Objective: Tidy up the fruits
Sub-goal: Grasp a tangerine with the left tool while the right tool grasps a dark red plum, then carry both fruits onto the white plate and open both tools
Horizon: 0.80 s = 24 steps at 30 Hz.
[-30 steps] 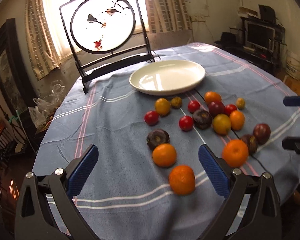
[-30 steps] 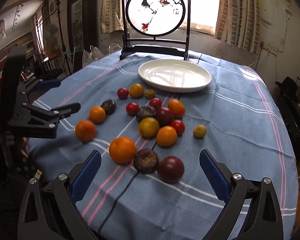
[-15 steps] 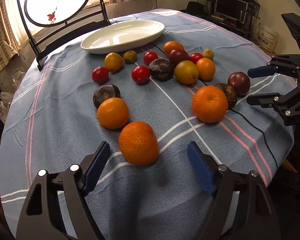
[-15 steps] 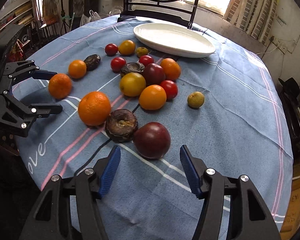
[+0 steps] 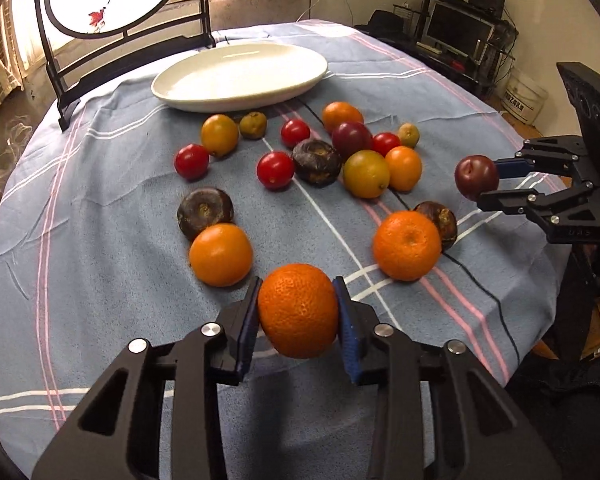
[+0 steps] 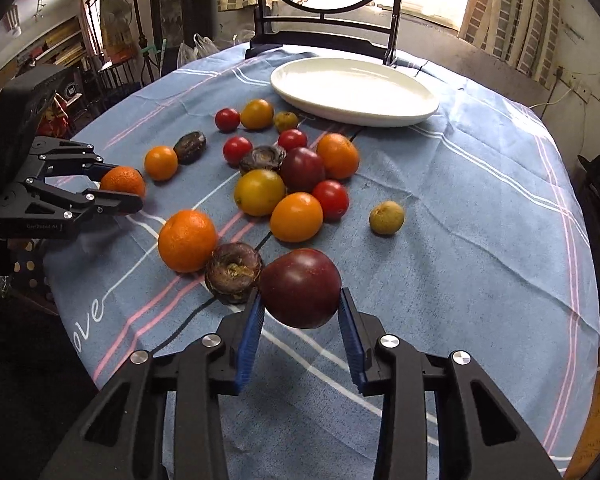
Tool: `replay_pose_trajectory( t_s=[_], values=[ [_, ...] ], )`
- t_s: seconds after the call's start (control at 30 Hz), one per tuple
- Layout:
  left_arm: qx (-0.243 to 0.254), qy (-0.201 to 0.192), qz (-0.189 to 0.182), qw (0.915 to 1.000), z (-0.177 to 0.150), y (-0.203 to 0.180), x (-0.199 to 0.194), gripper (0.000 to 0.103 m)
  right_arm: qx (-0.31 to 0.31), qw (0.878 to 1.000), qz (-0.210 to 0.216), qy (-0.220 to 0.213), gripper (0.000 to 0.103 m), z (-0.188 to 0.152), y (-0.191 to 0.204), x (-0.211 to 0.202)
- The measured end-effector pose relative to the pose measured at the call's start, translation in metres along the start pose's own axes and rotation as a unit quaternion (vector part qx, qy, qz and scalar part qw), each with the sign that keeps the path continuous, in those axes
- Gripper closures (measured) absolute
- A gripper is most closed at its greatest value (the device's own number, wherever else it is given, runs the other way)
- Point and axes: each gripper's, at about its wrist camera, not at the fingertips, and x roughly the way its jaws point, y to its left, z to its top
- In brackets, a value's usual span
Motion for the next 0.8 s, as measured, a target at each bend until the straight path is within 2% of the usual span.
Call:
replay_pose_trajectory(
  t_s=[0.17,0.3,0.47,0.6,0.8],
  values=[
    [0.01,-0.06,0.019,0.998,0.062,0.004,-0.02,0.069,-0.012,0.999,-0.016,-0.038,0.065,0.054,-0.012,-0.008],
    [-0.011,-0.085,0.055,0.9948,0.129,0.022,-0.006,0.068,-0.006,0.998,-0.018,-0.059,0.065,0.117,-0.025,0.011],
    [-0.067,-0.043,0.073,0.9942,0.194,0.062,0.048,0.068,0.02,0.998,-0.023,-0.046,0.065,0.185,-0.051,0.066],
    [-0.091,0.0,0.081,0.9925,0.207,0.088,0.092,0.068,0.039,0.999,-0.031,-0.016,0.065,0.214,-0.073,0.114],
    [-0.106,0.026,0.068,0.9917,0.21,0.108,0.124,0.068,0.045,0.998,-0.032,0.014,0.062,0.23,-0.085,0.155]
  ],
)
